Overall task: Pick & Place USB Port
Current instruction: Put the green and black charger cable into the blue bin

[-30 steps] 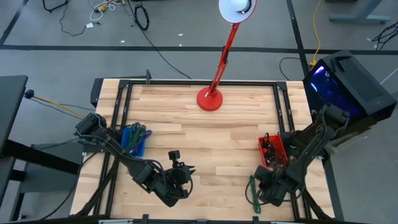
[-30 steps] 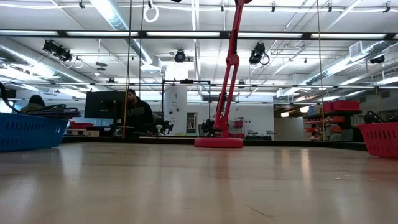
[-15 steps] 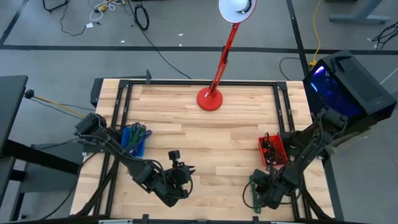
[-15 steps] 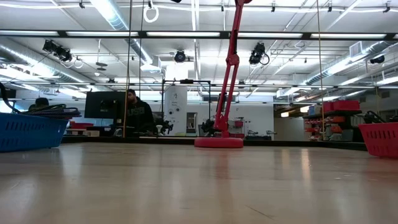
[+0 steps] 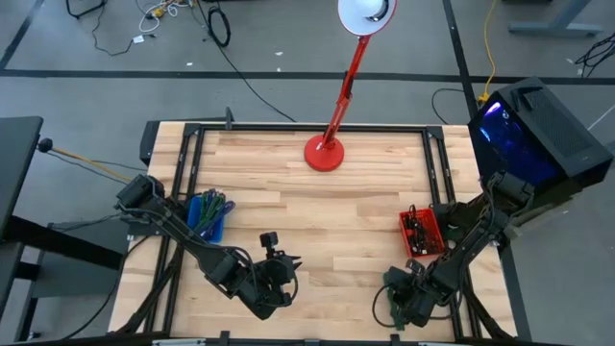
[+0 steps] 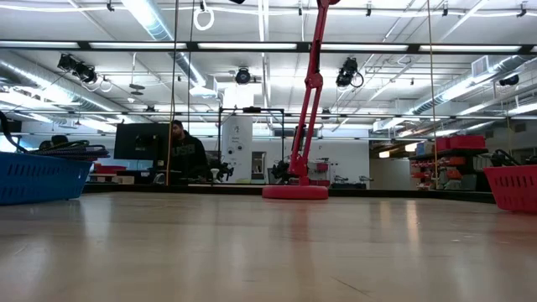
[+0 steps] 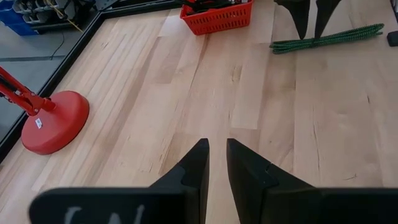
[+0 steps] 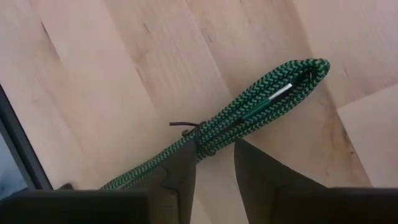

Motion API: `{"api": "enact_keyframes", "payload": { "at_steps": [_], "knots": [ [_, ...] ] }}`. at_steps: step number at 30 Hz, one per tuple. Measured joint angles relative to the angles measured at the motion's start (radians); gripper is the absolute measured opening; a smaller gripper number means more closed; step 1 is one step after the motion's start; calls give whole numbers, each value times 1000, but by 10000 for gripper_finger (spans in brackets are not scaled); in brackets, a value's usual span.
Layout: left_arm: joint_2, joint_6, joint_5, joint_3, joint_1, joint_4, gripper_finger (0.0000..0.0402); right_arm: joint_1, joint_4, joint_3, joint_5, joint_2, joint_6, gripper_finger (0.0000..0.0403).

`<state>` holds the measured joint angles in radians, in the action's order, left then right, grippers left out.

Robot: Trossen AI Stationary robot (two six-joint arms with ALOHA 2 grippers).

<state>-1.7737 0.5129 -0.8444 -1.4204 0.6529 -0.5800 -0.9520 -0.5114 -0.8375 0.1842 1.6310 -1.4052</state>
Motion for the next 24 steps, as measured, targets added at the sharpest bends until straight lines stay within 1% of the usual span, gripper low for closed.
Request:
{"api": "enact_keyframes", "payload": {
  "at_steps": [6, 9, 13, 16, 21, 23, 24],
  "knots": [
    [0, 0, 0, 0, 0, 0, 62, 2, 9, 0, 12, 1, 0, 149],
    [0, 0, 0, 0, 0, 0, 62, 7, 48, 0, 17, 1, 1, 168],
    [0, 0, 0, 0, 0, 0, 62, 17, 51, 0, 17, 3, 12, 181],
    [0, 0, 0, 0, 0, 0, 62, 22, 59, 0, 18, 22, 15, 181],
    [0, 0, 0, 0, 0, 0, 62, 24, 81, -5, 29, 82, 56, 168],
    [0, 0, 0, 0, 0, -1, 62, 31, 62, -7, 18, 95, 56, 153],
    [0, 0, 0, 0, 0, 0, 62, 34, 50, -8, 11, 97, 59, 139]
  ]
}}
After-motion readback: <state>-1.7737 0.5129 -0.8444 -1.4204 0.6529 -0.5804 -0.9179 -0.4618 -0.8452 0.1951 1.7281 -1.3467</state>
